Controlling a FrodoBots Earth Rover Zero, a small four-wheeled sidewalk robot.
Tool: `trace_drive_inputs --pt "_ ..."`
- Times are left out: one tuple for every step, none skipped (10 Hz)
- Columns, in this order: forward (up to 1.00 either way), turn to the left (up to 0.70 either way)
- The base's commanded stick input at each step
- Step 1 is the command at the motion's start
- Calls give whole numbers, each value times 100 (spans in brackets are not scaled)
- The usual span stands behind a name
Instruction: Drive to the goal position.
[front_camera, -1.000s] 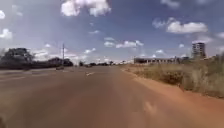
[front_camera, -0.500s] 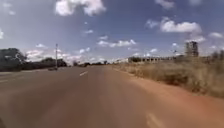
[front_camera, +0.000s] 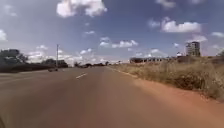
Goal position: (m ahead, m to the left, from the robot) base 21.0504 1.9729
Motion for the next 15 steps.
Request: trace_drive_inputs --pt "100 2" --pt "100 2" --pt "100 2" --pt "100 2" --pt "100 -16" --pt "100 -38" --pt "100 -26" --pt "100 2" --pt "100 2" --pt "100 2" --pt "100 2" --pt "100 2" --pt "100 -11" --pt "100 -29" --pt "100 -38"
